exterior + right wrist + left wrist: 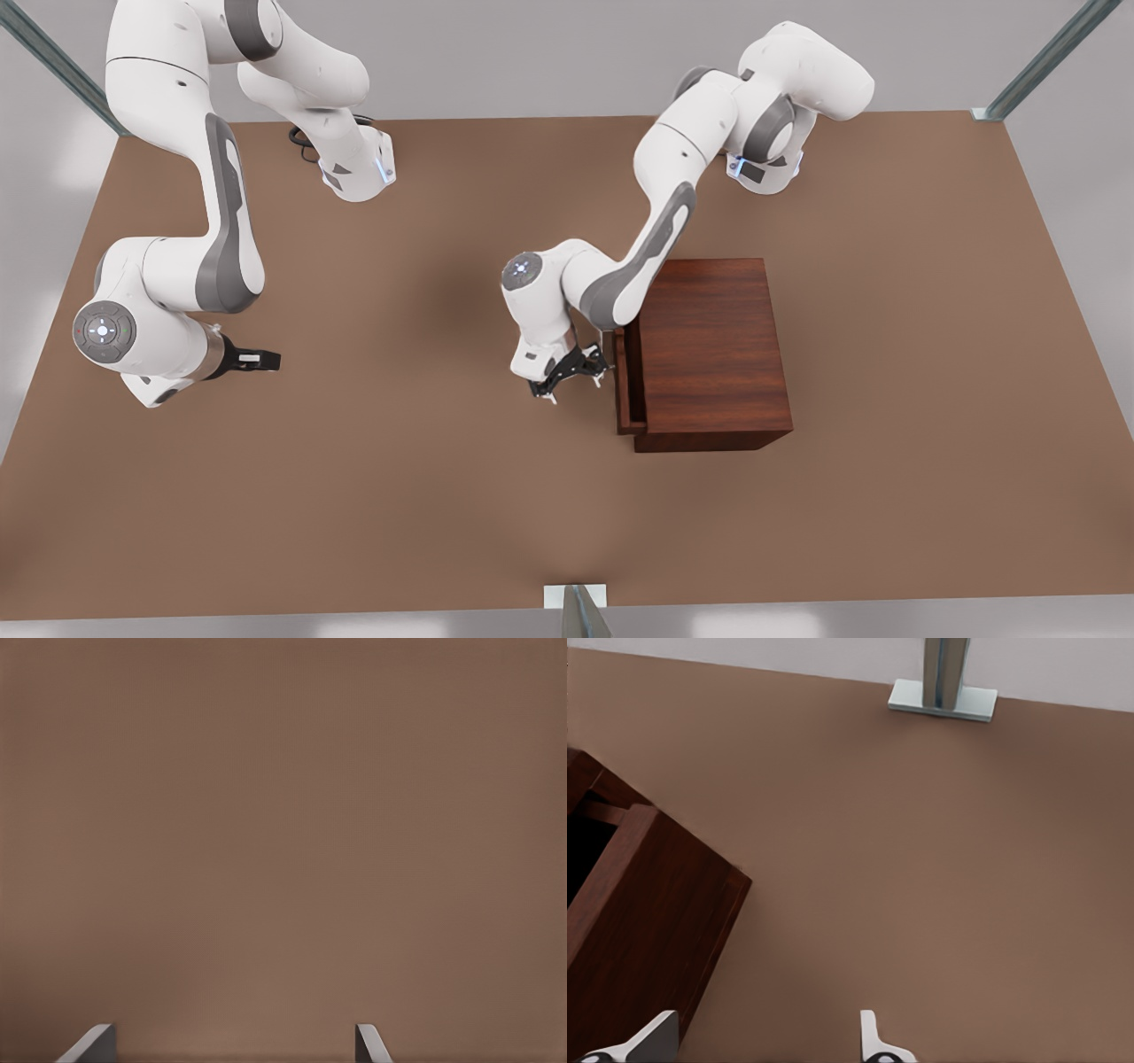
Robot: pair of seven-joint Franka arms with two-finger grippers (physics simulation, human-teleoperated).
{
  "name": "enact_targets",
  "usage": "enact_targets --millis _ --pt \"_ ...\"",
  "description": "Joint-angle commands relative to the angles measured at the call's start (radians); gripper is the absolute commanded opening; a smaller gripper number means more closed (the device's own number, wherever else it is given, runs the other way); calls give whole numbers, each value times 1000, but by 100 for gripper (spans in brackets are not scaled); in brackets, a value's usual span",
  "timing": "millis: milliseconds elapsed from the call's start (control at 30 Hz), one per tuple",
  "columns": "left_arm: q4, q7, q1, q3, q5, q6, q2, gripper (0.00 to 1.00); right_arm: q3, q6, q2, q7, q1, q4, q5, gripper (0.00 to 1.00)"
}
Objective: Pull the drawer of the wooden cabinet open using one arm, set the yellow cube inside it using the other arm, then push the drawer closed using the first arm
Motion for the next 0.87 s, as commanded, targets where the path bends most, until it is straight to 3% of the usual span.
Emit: enact_targets --millis 0,333,367,433,467,500,533,567,600,633,667,733,833 --pt "-2 124 7 0 -16 -60 -7 100 0 0 -1 -19 0 0 1 100" --pt "-19 223 50 2 -47 -181 -79 100 0 0 -1 -19 0 0 -2 100" --pt "-5 219 52 6 -102 -255 -120 100 0 0 -1 -19 0 0 -2 100" --pt "-8 418 119 11 -212 -566 -433 100 0 0 -1 -19 0 0 -2 100" --pt "-10 510 171 14 -215 -635 -470 100 0 0 -1 -19 0 2 -2 100" --pt "-39 743 337 13 -321 -659 -529 100 0 0 -1 -19 0 0 -2 100" --pt "-103 970 481 13 -398 -642 -562 100 0 0 -1 -19 0 0 -2 100" --pt "-272 1122 609 14 -472 -510 -636 100 0 0 -1 -19 0 2 -2 100" --pt "-540 1124 616 14 -469 -286 -777 100 0 0 -1 -19 0 2 -2 100" --pt "-703 1116 613 14 -467 -197 -880 100 -2 0 -1 -19 0 2 -1 100" --pt "-739 1118 612 13 -465 -188 -907 100 0 0 -1 -19 0 0 -1 100" --pt "-622 1130 595 2 -452 -201 -863 100 0 0 -1 -19 0 0 -1 100" --pt "-616 1121 581 2 -446 -204 -854 100 0 0 -1 -19 0 0 -2 100"
